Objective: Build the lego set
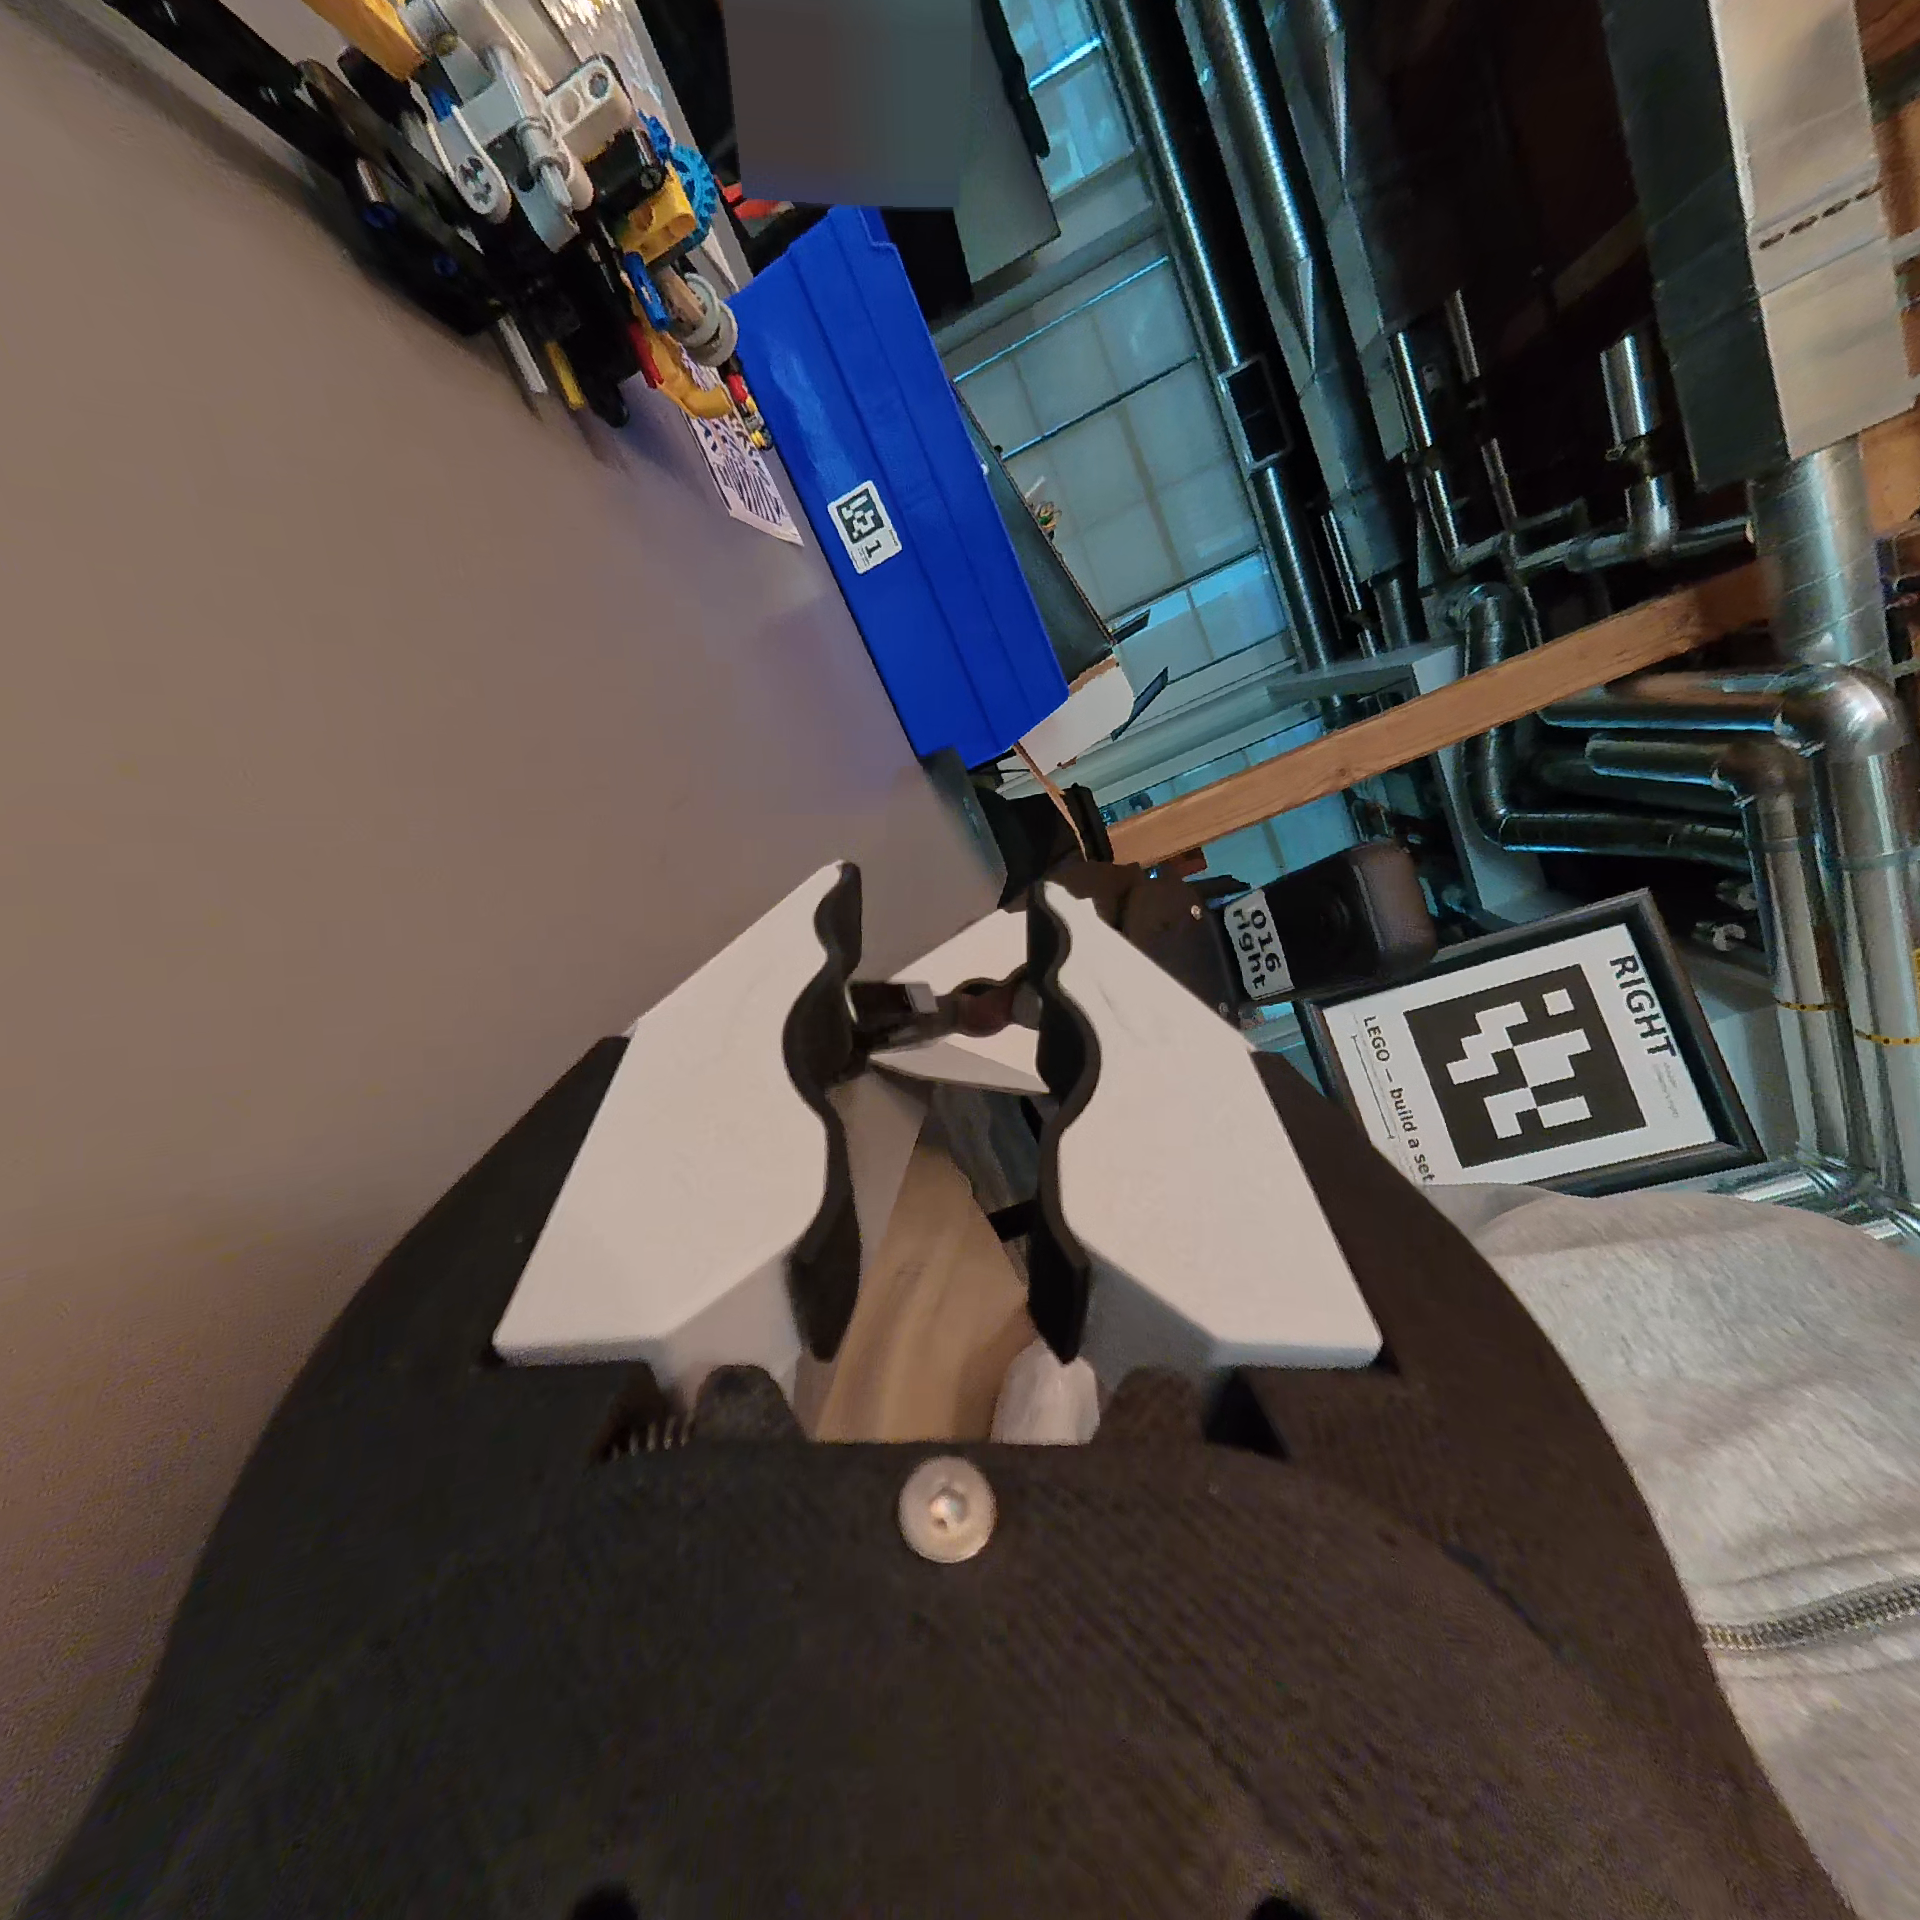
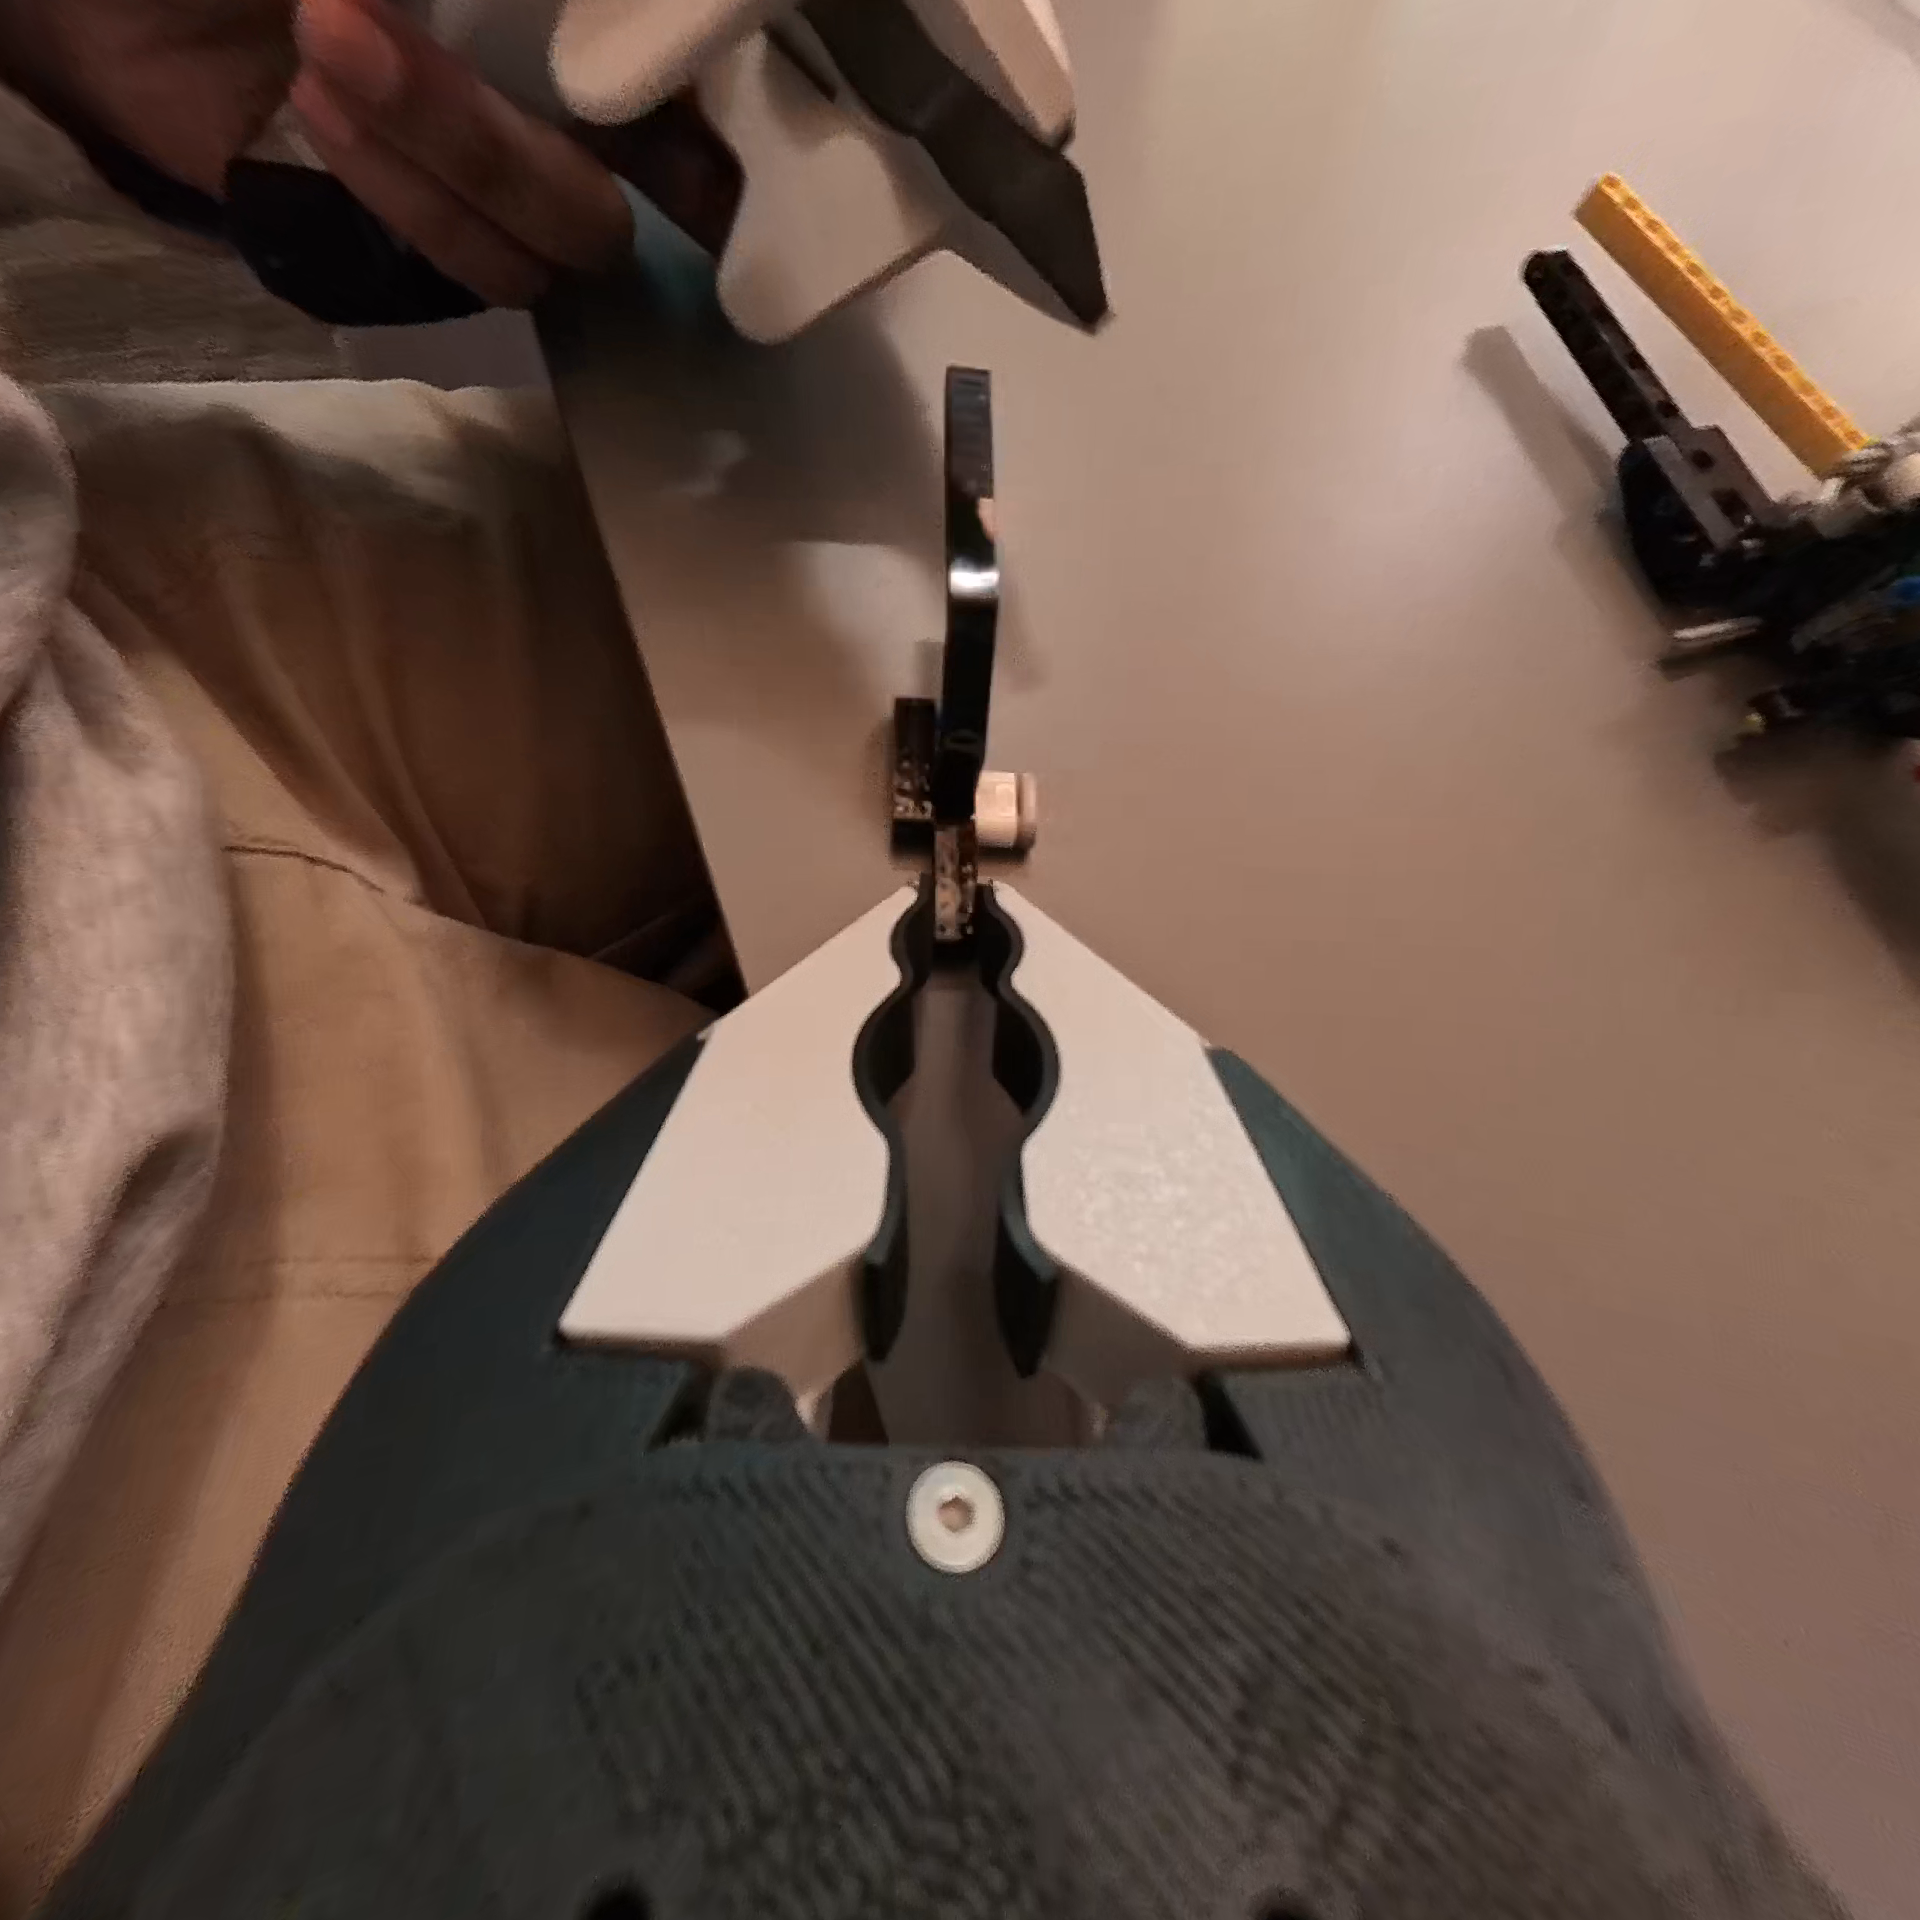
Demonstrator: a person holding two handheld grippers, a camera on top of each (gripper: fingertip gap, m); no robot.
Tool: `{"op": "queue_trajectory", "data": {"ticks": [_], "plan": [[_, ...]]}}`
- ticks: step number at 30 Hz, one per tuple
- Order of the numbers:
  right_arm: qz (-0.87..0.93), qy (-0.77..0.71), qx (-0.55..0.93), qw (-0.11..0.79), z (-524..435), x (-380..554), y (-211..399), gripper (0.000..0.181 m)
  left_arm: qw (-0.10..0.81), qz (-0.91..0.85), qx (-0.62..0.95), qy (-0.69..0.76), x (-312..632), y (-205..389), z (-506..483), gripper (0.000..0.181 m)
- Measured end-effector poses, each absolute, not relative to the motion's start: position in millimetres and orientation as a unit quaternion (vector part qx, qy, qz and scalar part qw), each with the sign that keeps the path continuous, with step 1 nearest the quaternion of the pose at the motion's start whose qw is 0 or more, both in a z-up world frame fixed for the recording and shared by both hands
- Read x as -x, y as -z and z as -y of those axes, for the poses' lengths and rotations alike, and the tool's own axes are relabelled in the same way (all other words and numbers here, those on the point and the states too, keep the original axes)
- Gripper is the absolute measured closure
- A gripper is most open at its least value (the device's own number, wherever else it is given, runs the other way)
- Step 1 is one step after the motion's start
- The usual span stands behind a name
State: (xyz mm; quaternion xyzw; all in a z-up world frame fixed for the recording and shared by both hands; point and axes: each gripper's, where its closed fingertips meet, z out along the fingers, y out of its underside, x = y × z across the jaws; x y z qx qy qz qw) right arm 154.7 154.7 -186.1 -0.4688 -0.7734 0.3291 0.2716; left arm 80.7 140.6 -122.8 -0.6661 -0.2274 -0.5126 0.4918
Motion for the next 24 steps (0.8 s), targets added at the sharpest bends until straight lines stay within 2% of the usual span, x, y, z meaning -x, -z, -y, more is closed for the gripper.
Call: {"op": "queue_trajectory", "data": {"ticks": [11,18,24], "plan": [[0.771,-0.329,0.471,0.273,-156,-155,186,0.170,0.467,0.197,0.704,0.498,-95,132,-141,0.151],[0.768,-0.337,0.474,0.269,-153,-152,184,0.142,0.445,0.172,0.732,0.486,-107,140,-141,0.152],[0.775,-0.336,0.467,0.263,-146,-144,185,0.138,0.443,0.170,0.731,0.490,-110,140,-141,0.153]]}}
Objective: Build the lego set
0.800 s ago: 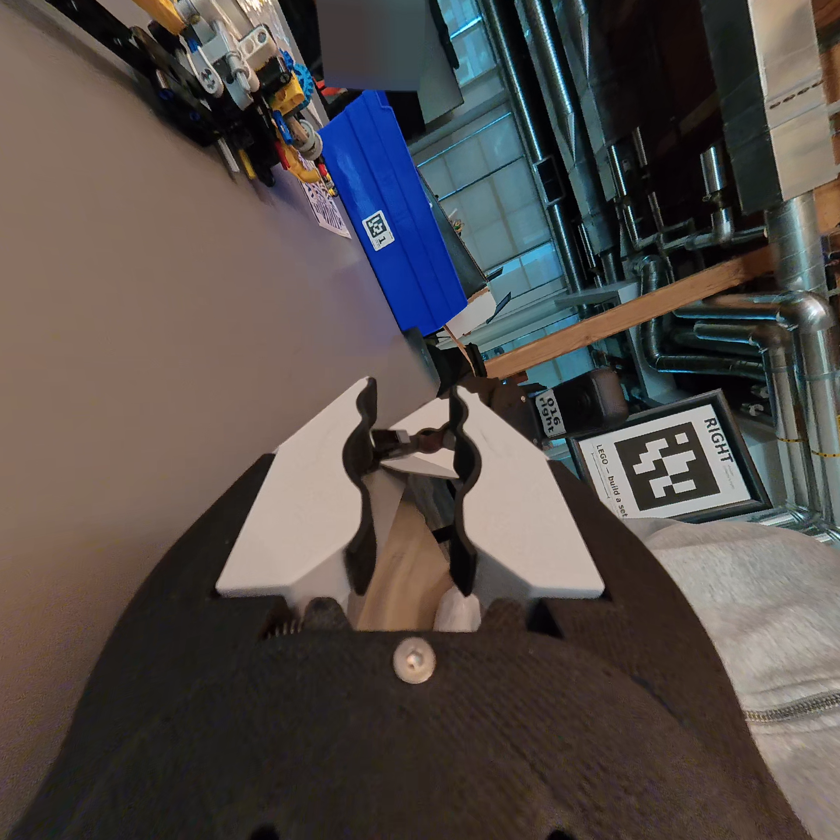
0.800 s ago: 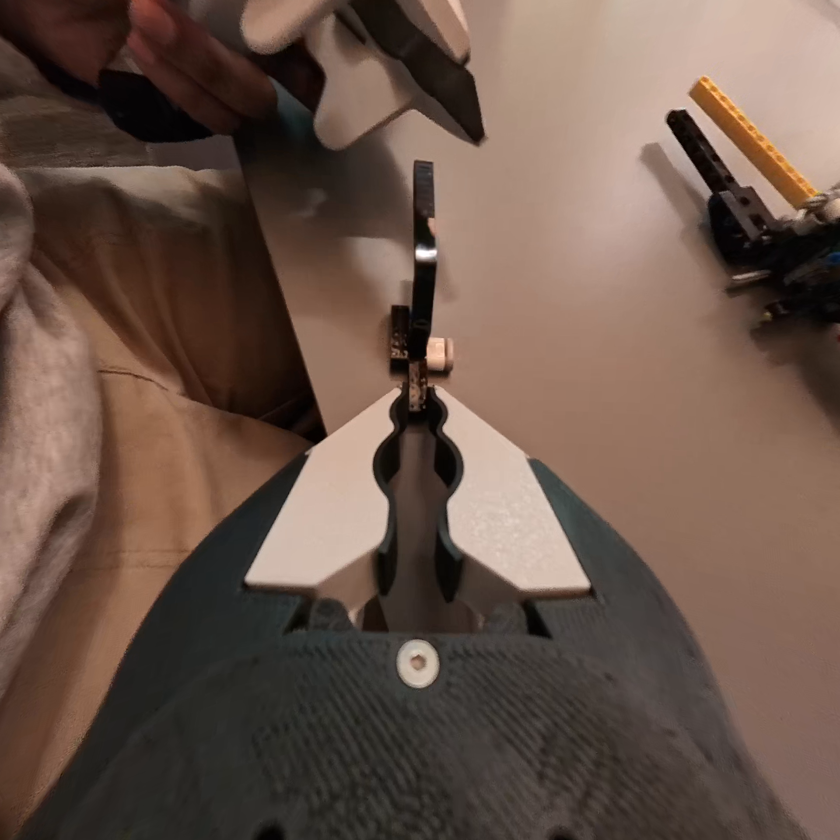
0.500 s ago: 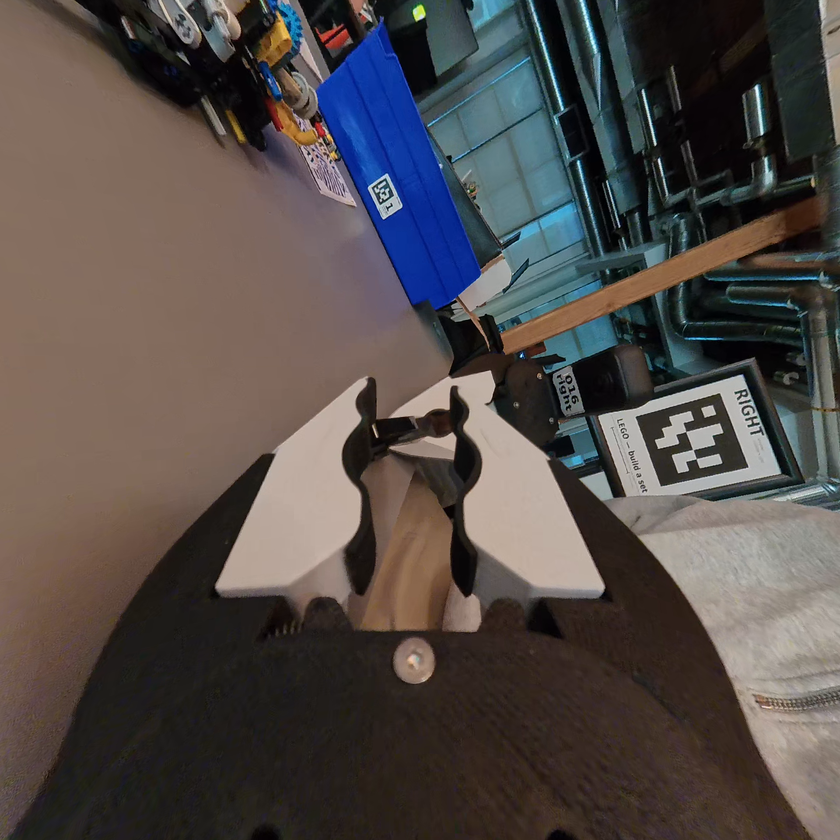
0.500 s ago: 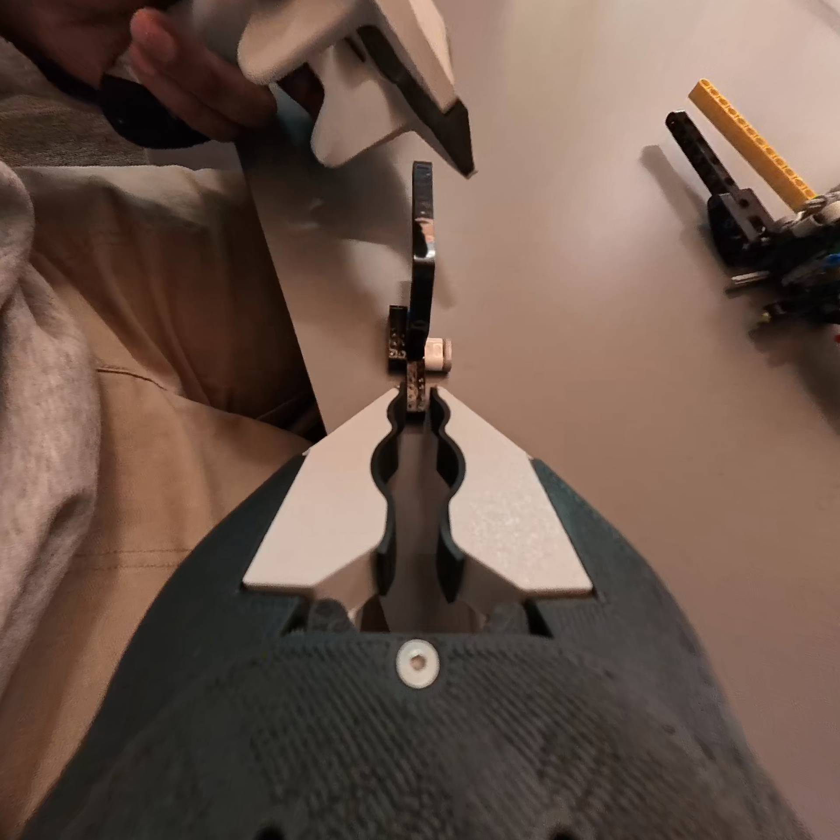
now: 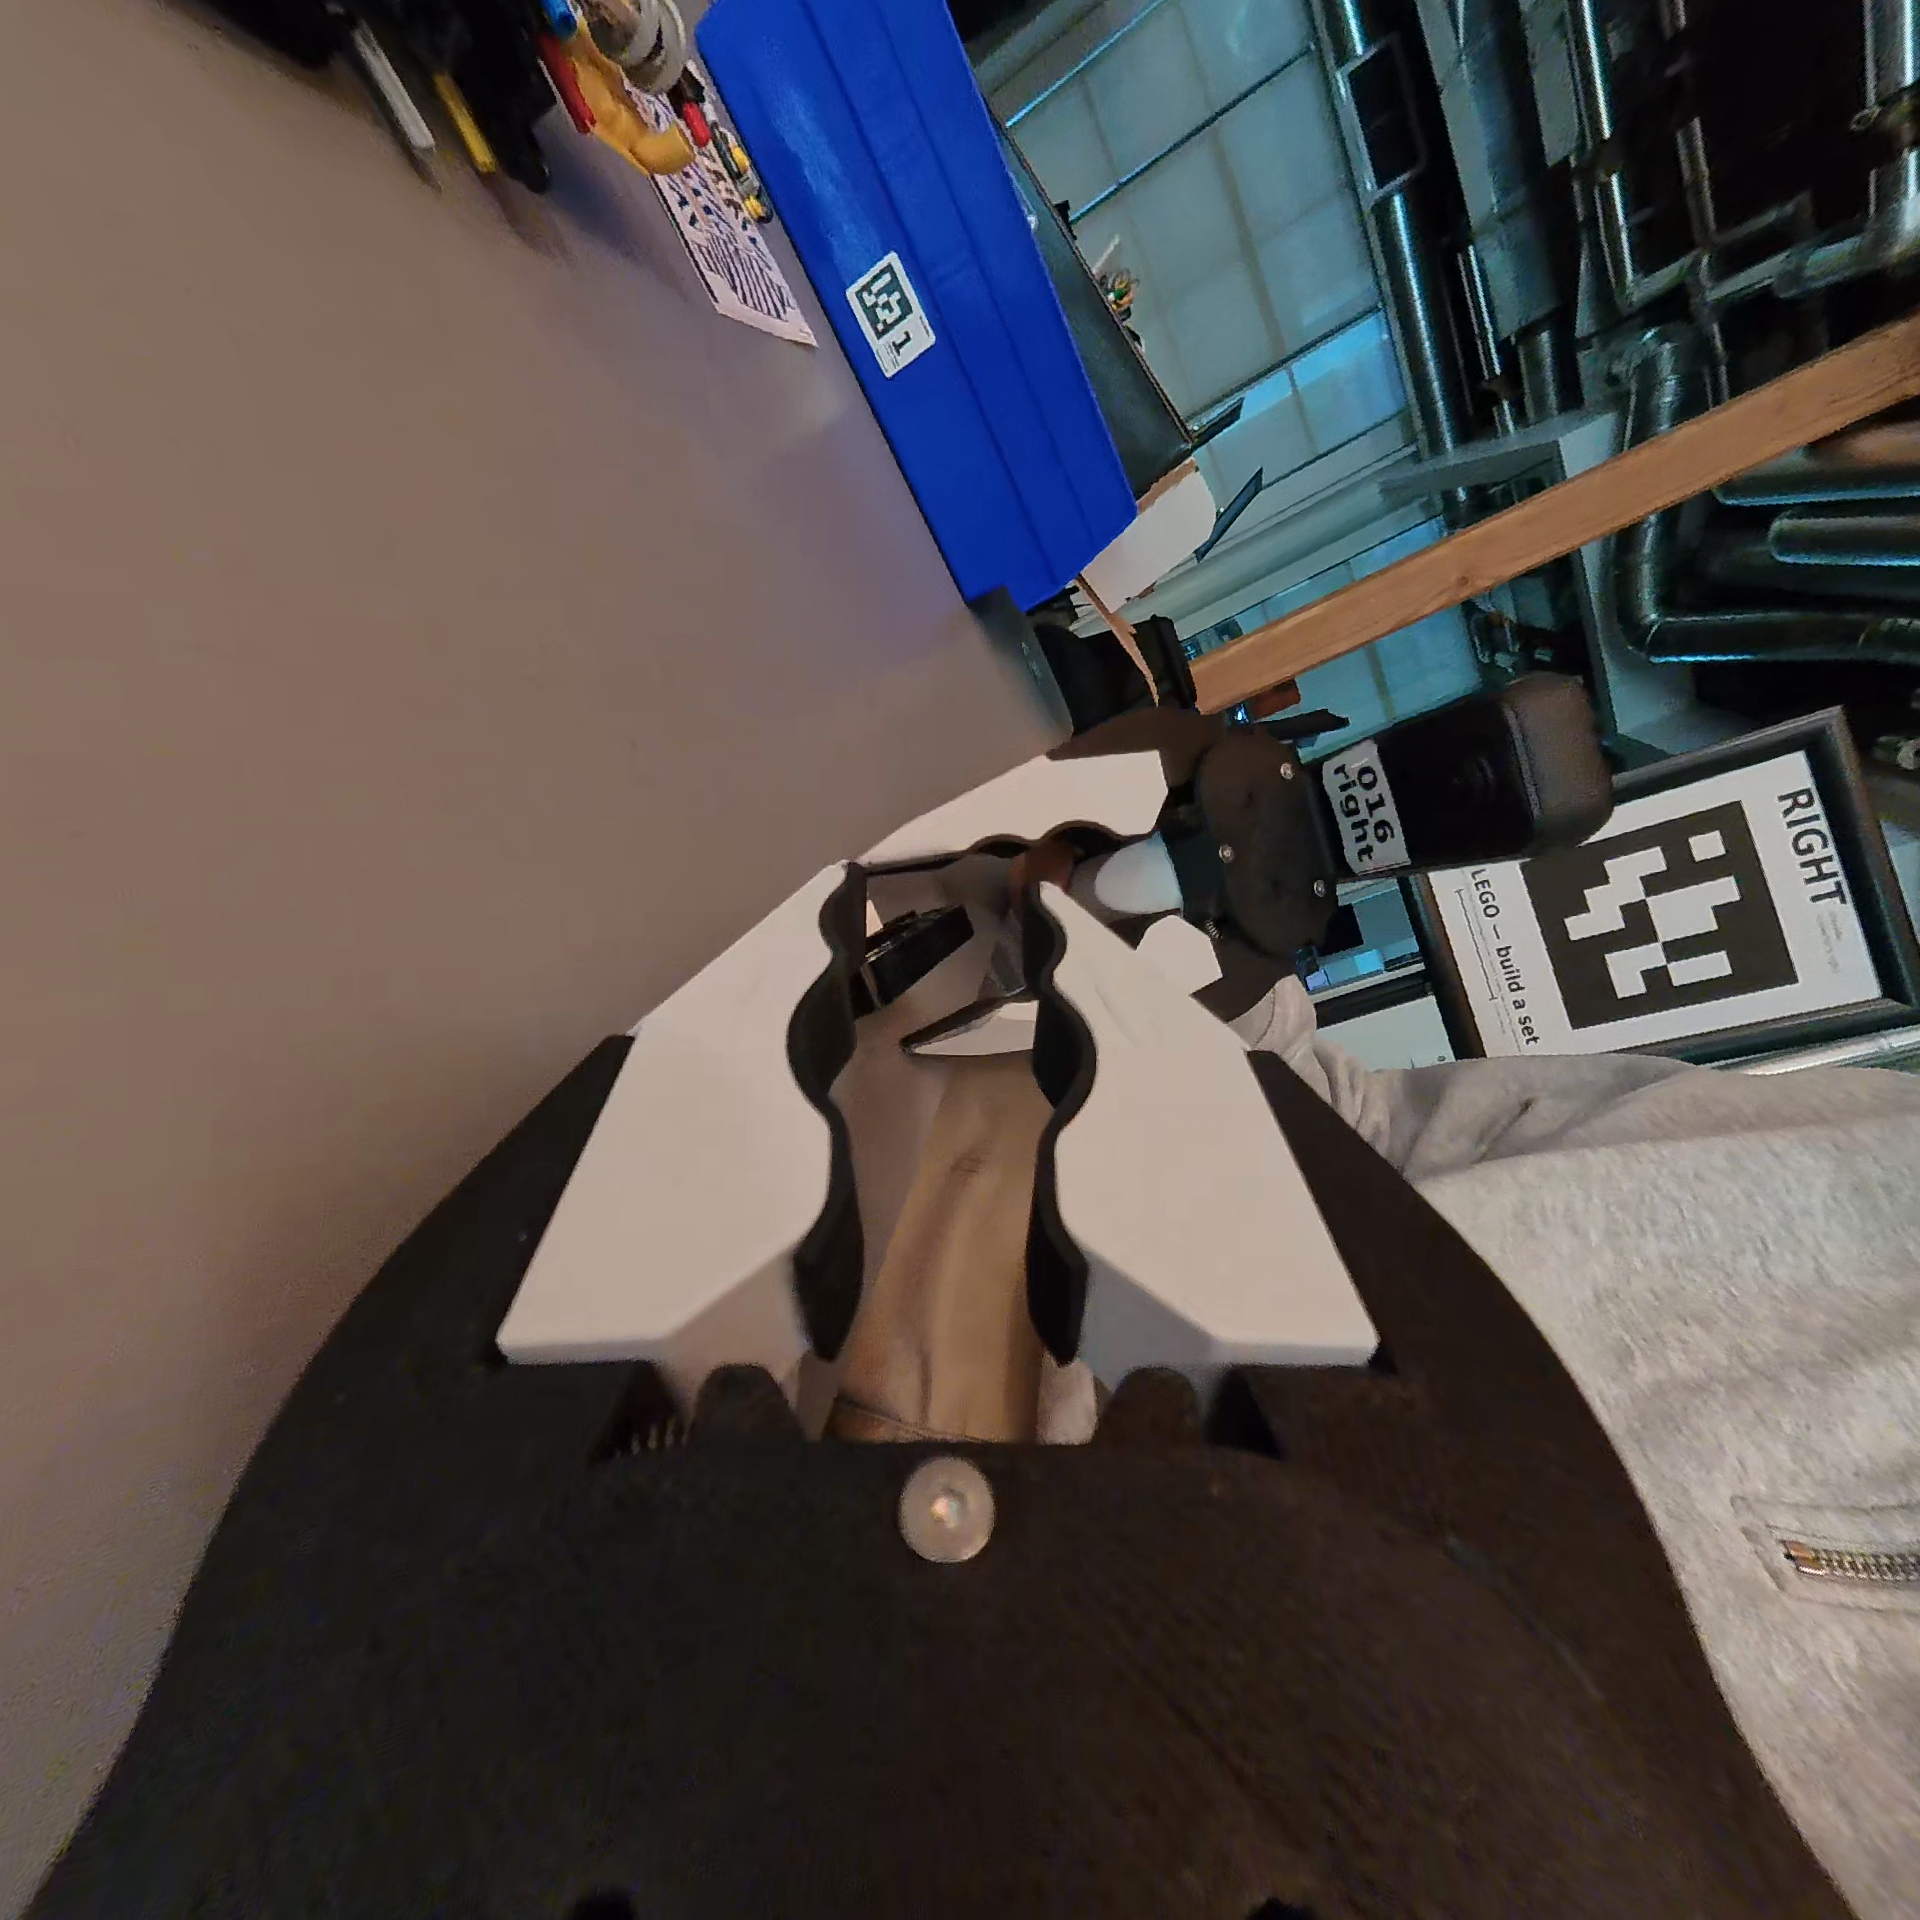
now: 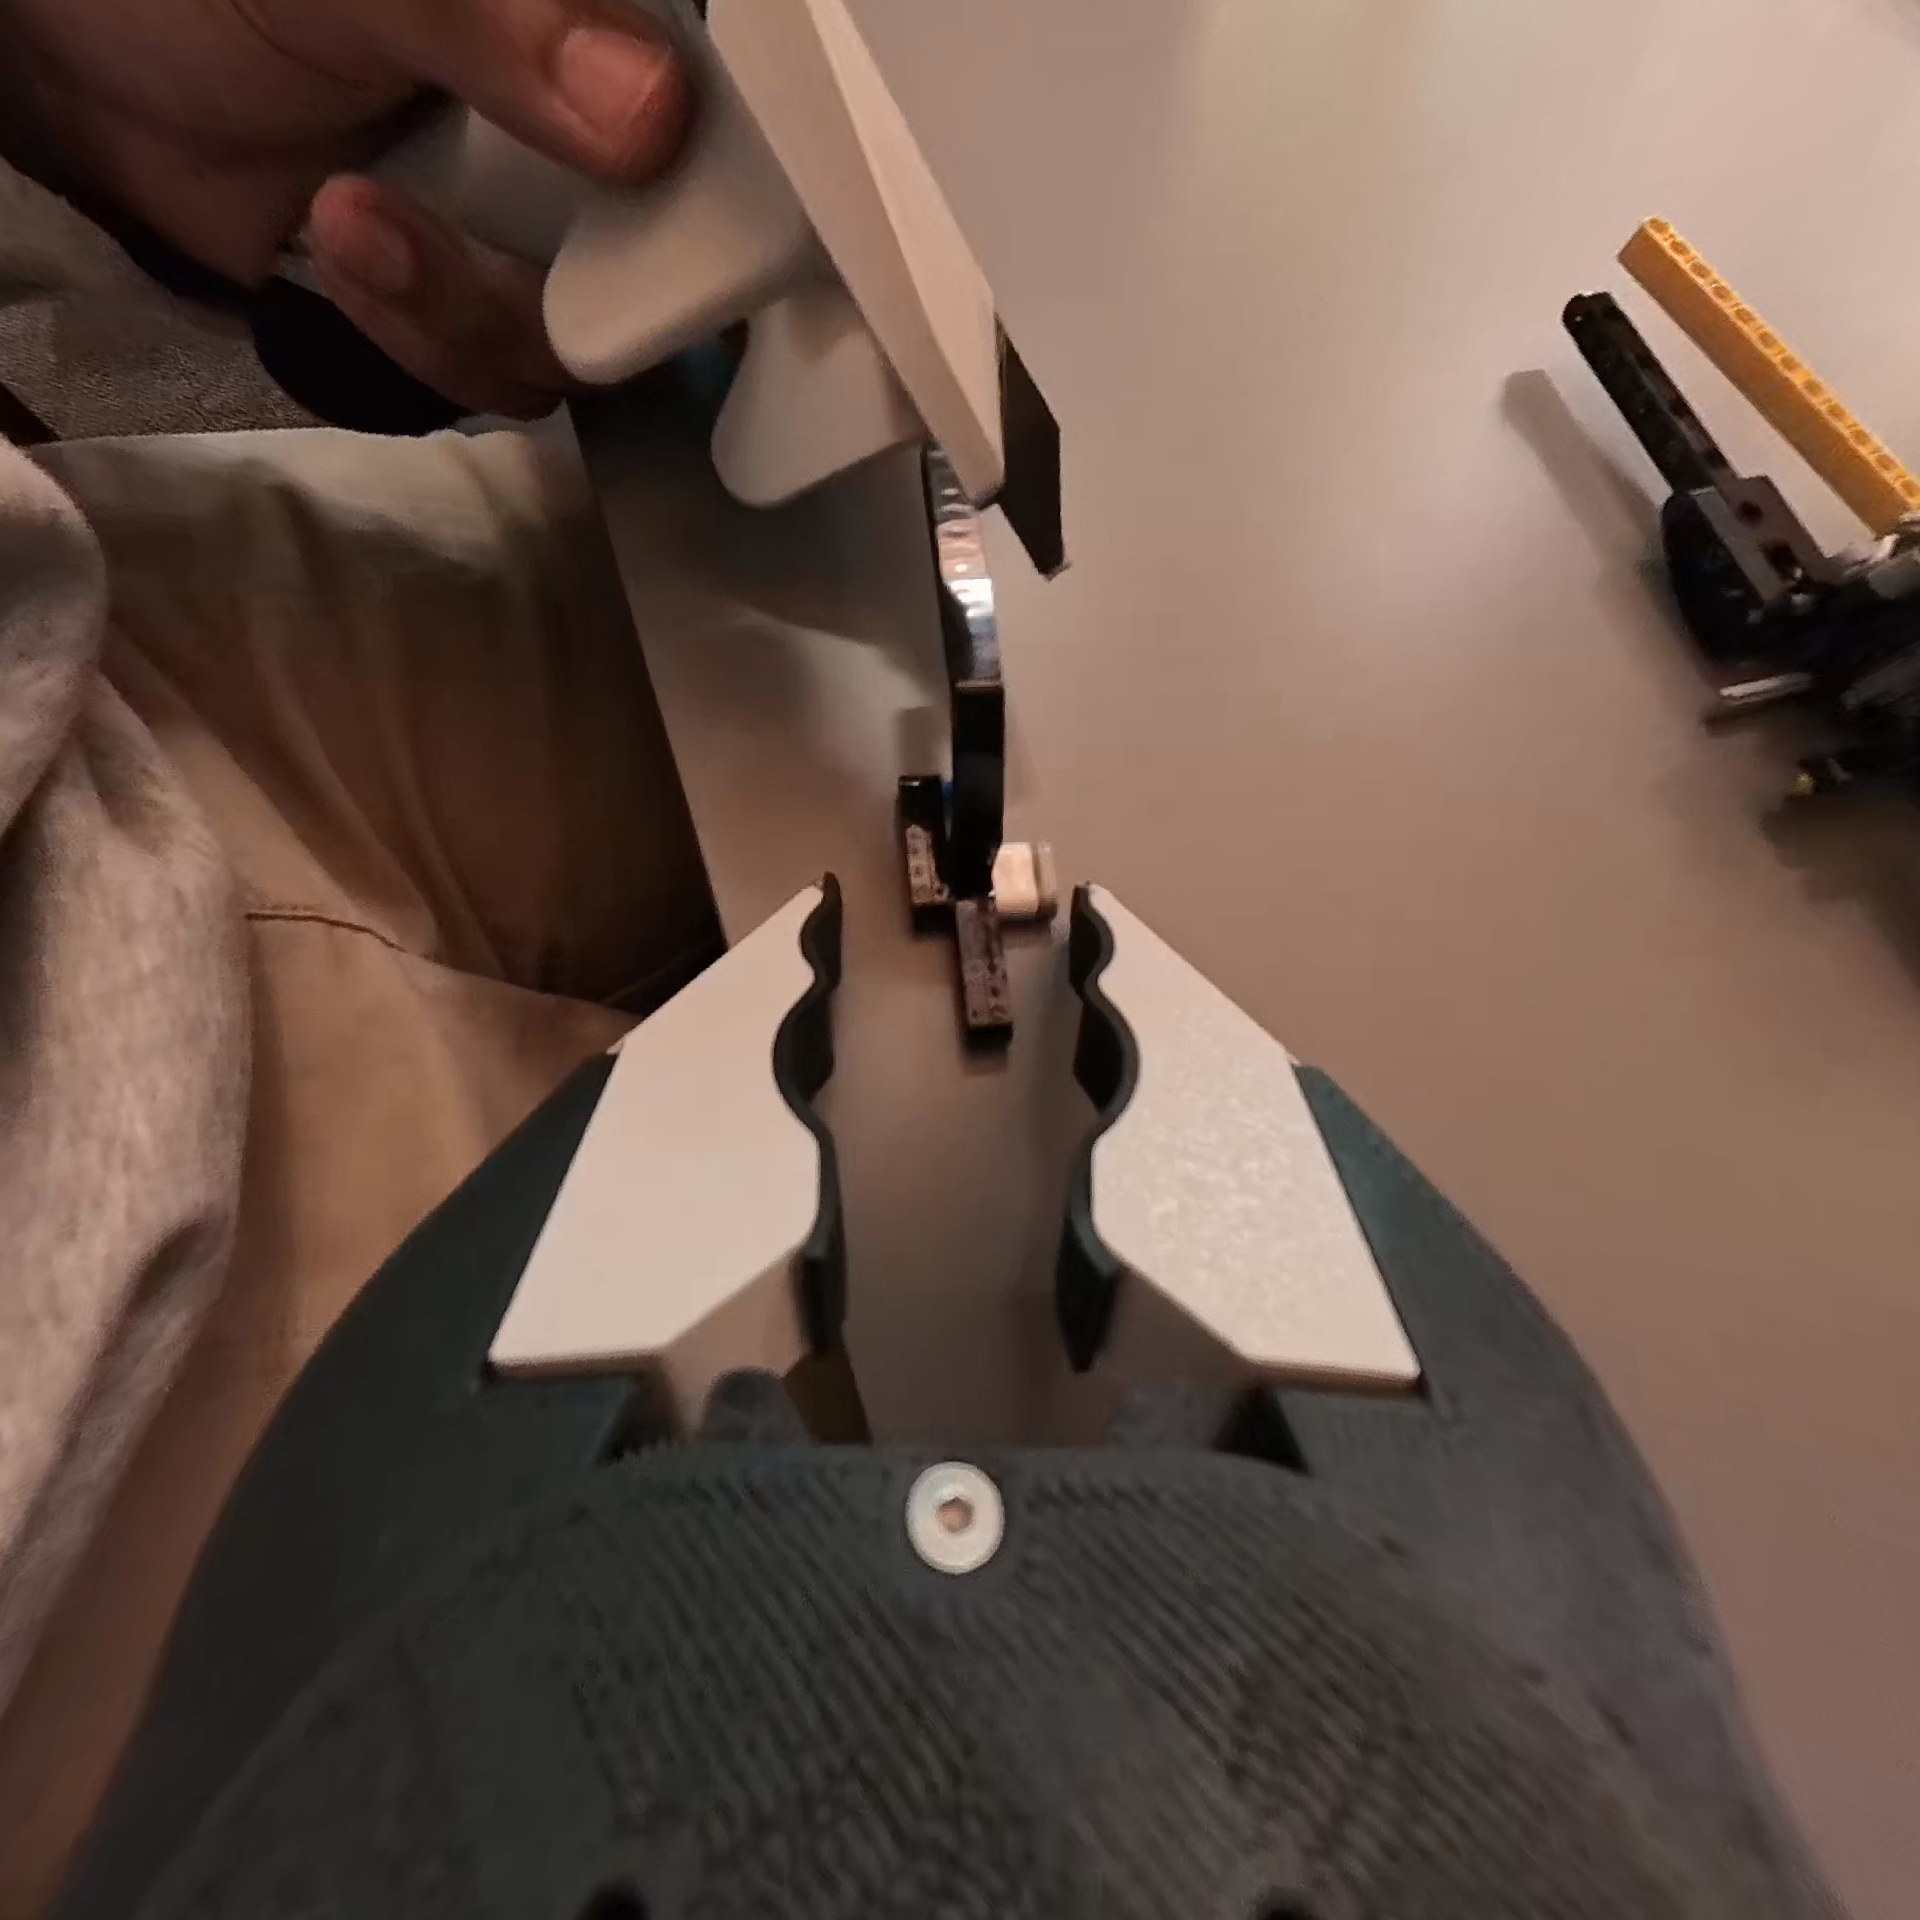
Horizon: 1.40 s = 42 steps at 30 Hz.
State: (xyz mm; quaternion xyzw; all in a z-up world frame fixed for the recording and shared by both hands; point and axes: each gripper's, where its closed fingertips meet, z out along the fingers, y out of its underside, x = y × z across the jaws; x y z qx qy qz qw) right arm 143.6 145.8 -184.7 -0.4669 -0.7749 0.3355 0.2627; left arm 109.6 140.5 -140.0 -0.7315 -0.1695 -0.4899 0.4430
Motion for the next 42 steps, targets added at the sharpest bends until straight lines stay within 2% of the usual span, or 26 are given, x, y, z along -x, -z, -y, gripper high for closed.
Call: {"op": "queue_trajectory", "data": {"ticks": [8,17,35,38,40,42], "plan": [[0.781,-0.342,0.465,0.240,-144,-137,186,0.139,0.435,0.160,0.735,0.495,-116,141,-141,0.154],[0.784,-0.349,0.462,0.225,-141,-137,187,0.153,0.434,0.157,0.739,0.491,-117,142,-141,0.155],[0.792,-0.345,0.449,0.229,-140,-138,187,0.154,0.430,0.153,0.742,0.491,-121,143,-141,0.155],[0.792,-0.333,0.443,0.255,-142,-137,185,0.153,0.433,0.155,0.739,0.493,-119,142,-140,0.155],[0.790,-0.325,0.441,0.275,-144,-136,184,0.140,0.434,0.156,0.739,0.492,-119,142,-140,0.155],[0.789,-0.328,0.443,0.270,-145,-139,184,0.137,0.434,0.156,0.739,0.490,-119,142,-140,0.155]]}}
